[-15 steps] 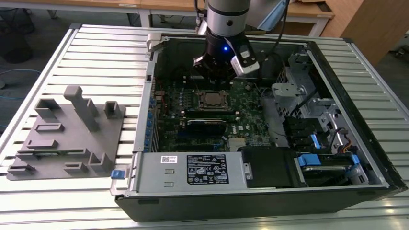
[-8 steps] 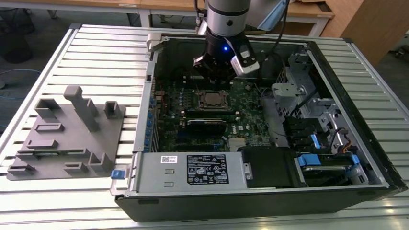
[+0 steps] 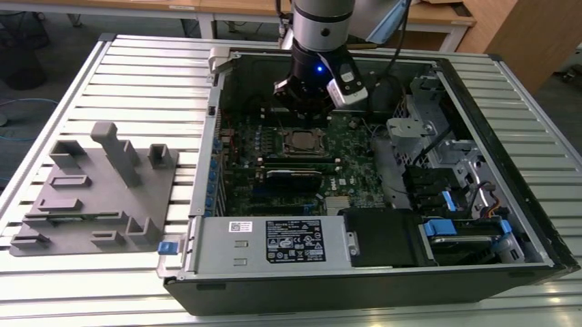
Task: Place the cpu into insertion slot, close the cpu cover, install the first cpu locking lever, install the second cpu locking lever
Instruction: 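Install the first cpu locking lever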
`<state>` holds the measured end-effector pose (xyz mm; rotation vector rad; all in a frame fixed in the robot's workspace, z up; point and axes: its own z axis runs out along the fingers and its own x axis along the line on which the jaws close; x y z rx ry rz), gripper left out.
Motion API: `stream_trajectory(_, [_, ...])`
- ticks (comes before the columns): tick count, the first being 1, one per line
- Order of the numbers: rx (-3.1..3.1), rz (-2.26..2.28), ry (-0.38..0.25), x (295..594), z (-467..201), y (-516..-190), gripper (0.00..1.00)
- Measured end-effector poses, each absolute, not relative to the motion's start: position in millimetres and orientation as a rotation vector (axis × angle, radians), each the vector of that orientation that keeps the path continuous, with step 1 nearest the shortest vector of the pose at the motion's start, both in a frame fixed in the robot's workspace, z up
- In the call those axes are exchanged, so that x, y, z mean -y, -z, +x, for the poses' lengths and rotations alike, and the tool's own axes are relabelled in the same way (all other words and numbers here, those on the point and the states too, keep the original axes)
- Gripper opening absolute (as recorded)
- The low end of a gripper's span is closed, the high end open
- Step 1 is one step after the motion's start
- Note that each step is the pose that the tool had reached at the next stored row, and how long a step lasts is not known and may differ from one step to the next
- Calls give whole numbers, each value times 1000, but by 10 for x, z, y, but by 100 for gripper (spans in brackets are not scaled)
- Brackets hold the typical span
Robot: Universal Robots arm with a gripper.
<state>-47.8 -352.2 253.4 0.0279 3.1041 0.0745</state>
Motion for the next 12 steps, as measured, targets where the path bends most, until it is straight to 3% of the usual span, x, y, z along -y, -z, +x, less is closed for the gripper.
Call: stream_trajectory(12, [-3104,28,-75,3522,-506,-2567,11])
